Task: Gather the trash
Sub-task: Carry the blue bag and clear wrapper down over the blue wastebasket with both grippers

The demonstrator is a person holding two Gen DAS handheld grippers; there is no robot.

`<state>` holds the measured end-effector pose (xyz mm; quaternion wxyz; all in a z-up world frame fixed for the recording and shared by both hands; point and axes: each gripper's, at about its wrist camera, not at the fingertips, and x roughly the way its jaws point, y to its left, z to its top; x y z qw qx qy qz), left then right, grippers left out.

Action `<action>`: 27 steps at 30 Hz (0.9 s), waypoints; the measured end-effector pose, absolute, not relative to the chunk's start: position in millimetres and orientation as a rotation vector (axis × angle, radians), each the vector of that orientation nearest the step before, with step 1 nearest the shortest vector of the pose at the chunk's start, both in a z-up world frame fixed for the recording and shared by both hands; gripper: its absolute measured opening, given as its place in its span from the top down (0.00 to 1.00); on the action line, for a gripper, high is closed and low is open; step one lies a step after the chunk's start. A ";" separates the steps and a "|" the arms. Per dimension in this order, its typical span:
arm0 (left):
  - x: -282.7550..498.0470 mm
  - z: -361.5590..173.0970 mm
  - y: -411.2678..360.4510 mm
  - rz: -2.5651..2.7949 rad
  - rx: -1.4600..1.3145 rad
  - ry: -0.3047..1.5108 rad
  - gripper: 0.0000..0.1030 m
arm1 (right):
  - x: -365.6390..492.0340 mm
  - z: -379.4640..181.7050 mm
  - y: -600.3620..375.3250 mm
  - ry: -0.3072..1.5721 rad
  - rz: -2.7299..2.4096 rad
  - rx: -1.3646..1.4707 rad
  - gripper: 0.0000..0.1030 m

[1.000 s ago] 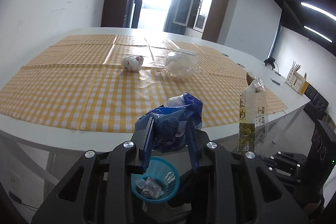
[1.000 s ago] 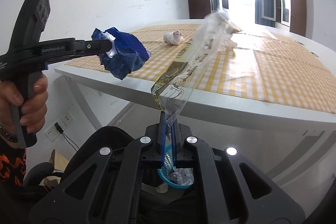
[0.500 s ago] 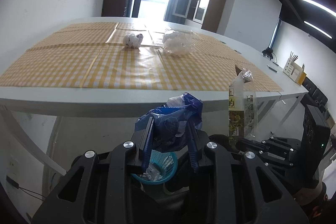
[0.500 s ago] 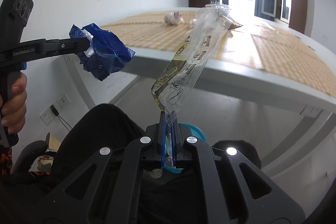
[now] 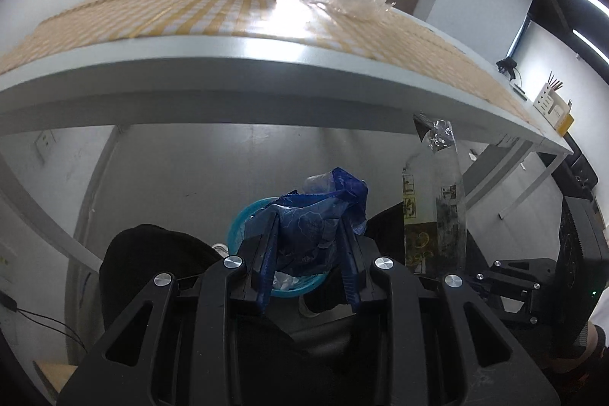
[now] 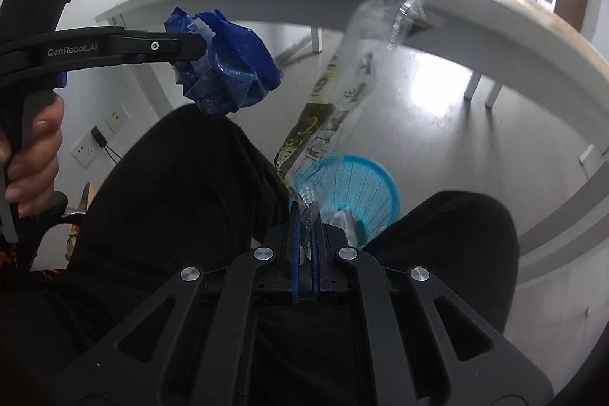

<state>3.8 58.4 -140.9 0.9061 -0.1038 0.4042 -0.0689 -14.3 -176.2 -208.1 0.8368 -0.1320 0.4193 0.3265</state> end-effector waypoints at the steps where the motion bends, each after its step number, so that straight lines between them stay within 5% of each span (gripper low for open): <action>1: 8.9 -148.3 58.9 -0.136 -0.213 0.850 0.72 | -9.7 -215.0 -174.5 0.910 0.685 -0.282 0.96; 11: 68.7 -226.4 67.5 -0.081 -0.266 1.020 0.72 | 49.7 -287.0 -154.3 1.129 0.586 -0.280 0.96; 27: 123.2 -296.9 72.7 -0.024 -0.310 1.138 0.72 | 105.2 -329.0 -117.0 1.308 0.546 -0.299 0.96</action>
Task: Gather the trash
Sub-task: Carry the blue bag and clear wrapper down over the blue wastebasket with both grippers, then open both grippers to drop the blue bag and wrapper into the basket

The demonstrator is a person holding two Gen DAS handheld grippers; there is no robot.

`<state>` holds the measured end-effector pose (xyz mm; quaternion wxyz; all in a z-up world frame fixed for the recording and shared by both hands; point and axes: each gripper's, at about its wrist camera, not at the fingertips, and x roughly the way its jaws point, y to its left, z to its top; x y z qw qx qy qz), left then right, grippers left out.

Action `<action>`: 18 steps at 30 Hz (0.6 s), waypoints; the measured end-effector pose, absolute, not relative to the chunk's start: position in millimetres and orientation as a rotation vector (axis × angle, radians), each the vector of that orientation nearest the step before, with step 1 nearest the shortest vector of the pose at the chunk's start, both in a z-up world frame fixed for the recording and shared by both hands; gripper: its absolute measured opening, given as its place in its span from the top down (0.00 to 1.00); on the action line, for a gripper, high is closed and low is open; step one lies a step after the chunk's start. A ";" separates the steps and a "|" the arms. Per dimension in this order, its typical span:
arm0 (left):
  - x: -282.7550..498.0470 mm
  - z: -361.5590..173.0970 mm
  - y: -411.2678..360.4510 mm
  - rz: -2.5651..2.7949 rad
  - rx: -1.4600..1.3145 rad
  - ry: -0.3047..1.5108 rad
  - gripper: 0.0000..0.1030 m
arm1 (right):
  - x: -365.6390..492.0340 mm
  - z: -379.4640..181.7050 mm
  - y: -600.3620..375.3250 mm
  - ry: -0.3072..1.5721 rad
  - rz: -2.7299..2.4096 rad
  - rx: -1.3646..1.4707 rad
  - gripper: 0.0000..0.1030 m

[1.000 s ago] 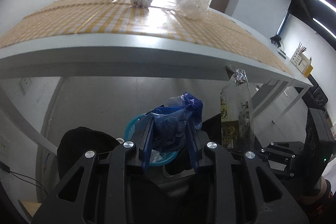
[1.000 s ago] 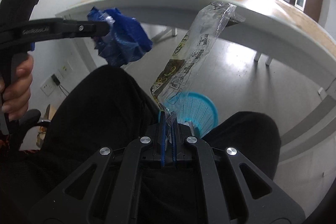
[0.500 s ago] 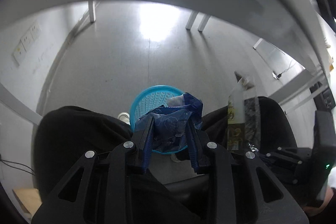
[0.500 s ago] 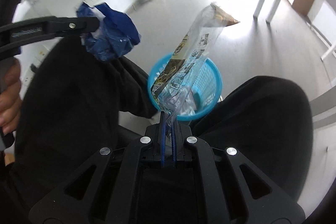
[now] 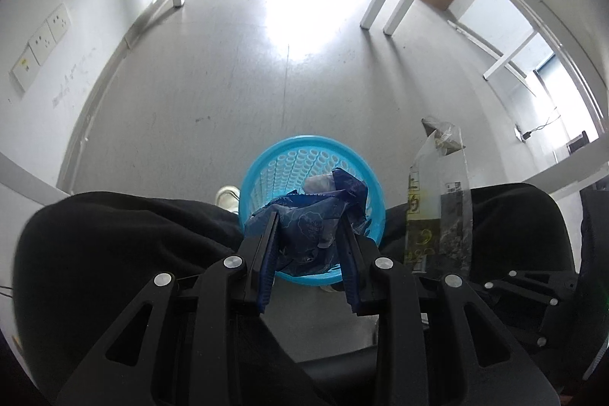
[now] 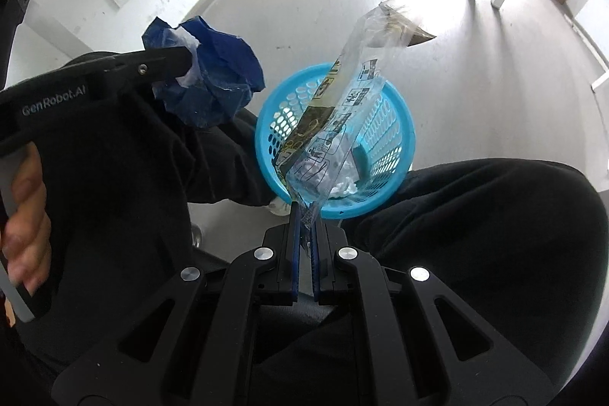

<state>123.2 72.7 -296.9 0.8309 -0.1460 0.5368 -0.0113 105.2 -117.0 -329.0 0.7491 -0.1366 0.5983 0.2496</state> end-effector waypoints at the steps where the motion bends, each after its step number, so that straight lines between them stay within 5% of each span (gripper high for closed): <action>1: 124.7 -298.9 75.0 -0.023 -0.316 1.146 0.72 | 108.4 -332.8 -116.1 1.320 0.537 -0.296 0.96; 18: 180.9 -362.4 84.1 0.055 -0.456 1.297 0.72 | 173.9 -405.9 -95.6 1.545 0.465 -0.248 0.96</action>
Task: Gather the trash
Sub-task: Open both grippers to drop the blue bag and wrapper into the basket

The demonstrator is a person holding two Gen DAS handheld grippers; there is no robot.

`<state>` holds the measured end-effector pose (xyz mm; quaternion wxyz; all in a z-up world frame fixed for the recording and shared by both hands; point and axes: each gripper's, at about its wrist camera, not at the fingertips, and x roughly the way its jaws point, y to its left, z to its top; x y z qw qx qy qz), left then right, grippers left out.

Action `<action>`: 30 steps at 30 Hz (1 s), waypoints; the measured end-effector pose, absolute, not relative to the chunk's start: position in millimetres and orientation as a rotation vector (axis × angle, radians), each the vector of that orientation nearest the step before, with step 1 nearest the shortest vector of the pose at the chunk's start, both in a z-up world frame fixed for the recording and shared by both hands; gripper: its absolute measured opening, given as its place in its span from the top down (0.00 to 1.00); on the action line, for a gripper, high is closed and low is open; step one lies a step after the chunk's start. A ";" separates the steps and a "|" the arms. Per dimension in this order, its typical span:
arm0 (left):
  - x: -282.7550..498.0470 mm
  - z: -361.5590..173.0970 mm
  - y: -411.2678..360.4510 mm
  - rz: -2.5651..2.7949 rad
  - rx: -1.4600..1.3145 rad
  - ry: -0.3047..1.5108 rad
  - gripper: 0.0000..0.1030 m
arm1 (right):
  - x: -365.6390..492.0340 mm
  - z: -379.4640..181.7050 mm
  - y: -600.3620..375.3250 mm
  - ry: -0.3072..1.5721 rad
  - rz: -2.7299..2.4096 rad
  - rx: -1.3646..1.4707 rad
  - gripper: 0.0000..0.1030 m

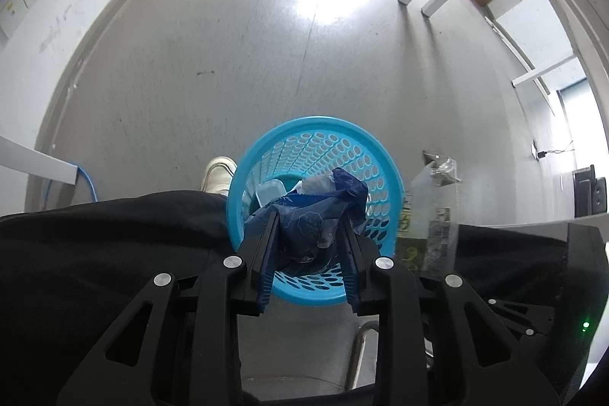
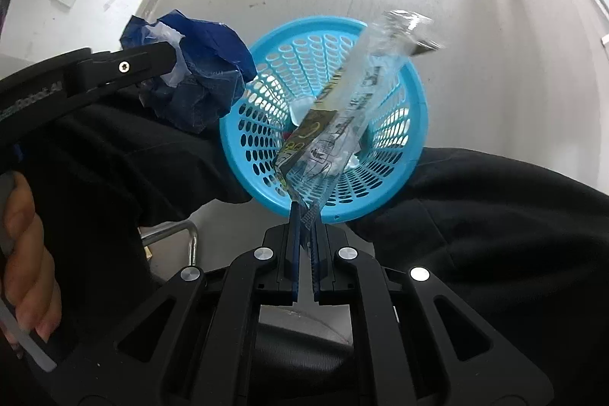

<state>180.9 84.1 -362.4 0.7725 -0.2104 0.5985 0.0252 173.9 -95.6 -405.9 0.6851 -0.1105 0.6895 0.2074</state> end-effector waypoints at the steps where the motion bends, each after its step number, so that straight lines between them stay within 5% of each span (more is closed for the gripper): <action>1: 182.8 -365.7 86.5 0.055 -0.465 1.305 0.72 | 177.0 -410.8 -94.7 1.561 0.466 -0.239 0.96; 25: 222.0 -433.6 94.6 0.103 -0.572 1.477 0.72 | 230.3 -496.3 -81.7 1.765 0.409 -0.152 0.95; 28: 221.1 -432.9 101.5 0.073 -0.654 1.452 0.56 | 233.4 -494.2 -84.9 1.752 0.397 -0.131 0.81; 30: 219.8 -429.8 103.4 0.091 -0.645 1.438 0.55 | 234.0 -491.7 -85.5 1.739 0.401 -0.114 0.74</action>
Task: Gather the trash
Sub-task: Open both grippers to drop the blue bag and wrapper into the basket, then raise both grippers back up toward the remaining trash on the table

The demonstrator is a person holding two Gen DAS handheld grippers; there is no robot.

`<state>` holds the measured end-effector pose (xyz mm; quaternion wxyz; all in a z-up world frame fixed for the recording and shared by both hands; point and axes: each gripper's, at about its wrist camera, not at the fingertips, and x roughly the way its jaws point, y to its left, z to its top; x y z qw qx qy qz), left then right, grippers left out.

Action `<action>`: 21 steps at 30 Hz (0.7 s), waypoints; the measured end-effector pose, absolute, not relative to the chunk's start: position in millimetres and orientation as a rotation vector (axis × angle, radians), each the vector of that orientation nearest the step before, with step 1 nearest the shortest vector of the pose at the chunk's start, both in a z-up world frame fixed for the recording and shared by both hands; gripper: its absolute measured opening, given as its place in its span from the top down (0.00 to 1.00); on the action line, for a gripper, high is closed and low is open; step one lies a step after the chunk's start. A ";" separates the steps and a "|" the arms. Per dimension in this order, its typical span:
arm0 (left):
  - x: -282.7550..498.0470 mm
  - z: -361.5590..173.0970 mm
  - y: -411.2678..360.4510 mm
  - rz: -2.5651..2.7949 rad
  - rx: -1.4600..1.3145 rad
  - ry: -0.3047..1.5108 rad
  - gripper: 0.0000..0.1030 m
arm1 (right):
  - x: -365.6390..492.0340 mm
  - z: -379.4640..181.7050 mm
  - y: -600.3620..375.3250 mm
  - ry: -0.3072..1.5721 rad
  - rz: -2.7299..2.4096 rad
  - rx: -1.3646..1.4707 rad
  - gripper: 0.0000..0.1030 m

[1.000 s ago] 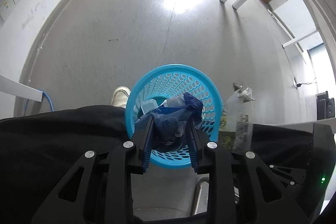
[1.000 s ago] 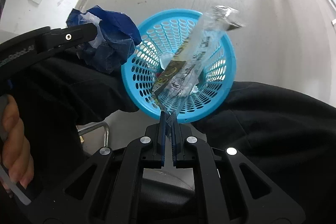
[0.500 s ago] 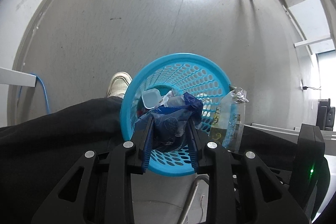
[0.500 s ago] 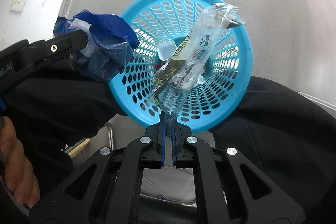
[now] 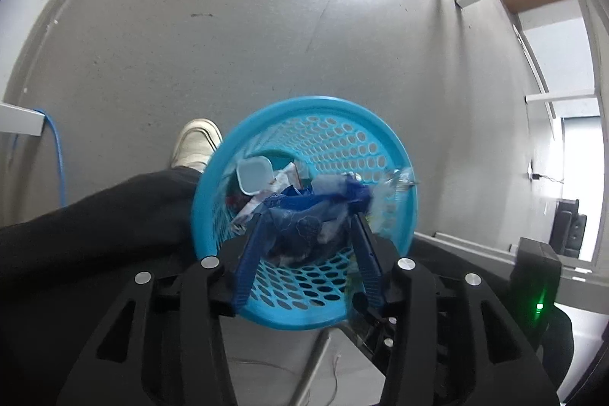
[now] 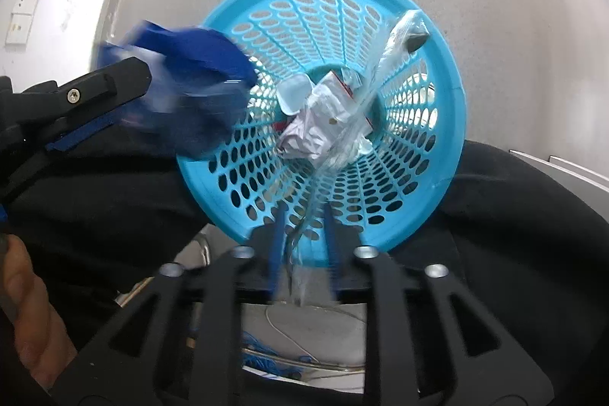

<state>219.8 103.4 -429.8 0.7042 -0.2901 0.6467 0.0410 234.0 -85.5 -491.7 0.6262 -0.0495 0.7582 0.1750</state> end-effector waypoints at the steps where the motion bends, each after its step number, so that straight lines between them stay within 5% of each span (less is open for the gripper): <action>1: 218.7 -428.9 104.9 0.102 -0.642 1.437 0.55 | 234.5 -490.2 -85.6 1.732 0.402 -0.111 0.73; 21: 178.5 -366.6 98.8 0.115 -0.600 1.331 0.55 | 179.7 -388.5 -86.8 1.451 0.429 -0.279 0.53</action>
